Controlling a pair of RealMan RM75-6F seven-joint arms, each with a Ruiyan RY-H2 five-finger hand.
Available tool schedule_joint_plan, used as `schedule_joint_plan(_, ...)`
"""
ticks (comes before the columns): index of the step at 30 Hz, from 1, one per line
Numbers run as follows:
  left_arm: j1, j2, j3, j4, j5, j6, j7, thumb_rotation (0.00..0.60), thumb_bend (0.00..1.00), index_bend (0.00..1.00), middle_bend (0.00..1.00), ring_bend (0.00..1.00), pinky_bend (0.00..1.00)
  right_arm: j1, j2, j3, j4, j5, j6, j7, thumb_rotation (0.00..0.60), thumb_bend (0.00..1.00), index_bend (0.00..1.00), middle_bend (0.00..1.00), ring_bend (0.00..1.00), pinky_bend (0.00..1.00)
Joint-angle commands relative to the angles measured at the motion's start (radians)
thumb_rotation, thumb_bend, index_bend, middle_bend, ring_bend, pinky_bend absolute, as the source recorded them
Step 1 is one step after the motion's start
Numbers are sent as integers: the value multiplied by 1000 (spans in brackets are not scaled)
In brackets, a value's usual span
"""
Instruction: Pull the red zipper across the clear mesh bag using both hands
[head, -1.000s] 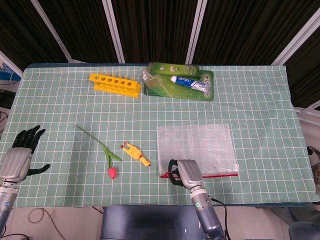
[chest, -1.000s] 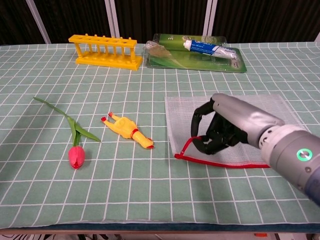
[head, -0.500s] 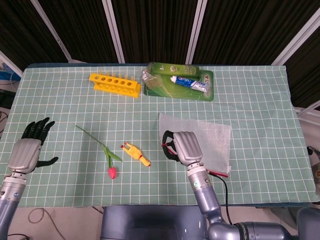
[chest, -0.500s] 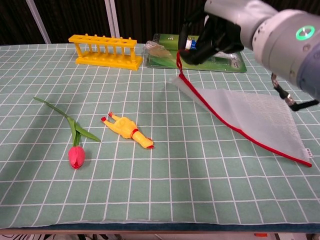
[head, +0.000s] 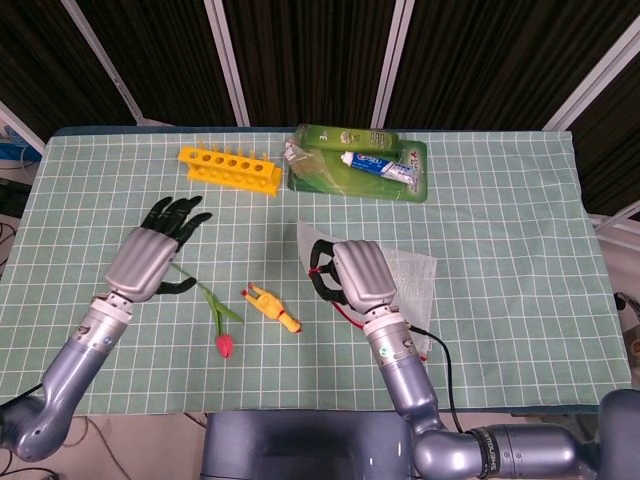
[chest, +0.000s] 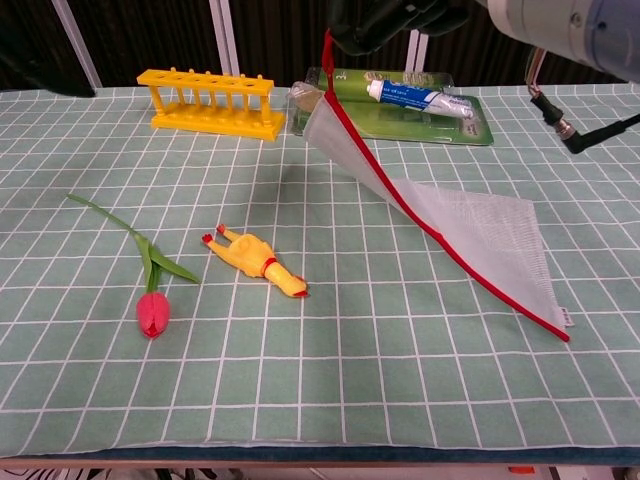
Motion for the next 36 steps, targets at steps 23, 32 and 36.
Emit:
schedule_joint_plan(23,-340,-252,-36,33,-336,-118,229,600,303,374,12,0,0,28,88,-58,-56,40,63,78,600,652,707,1000,1000,1000)
schedule_joint_plan(32,-382,-301,-21,68,-385,-96,238,600,331,442,22,0,0,30,119,-75,-65,49,76,103,600,656,711,1000,1000,1000)
schedule_joint_plan(36,-397,-321,-19,86,-394,-85,233,600,339,447,22,0,0,31,131,-82,-68,52,79,115,600,658,712,1000,1000,1000)
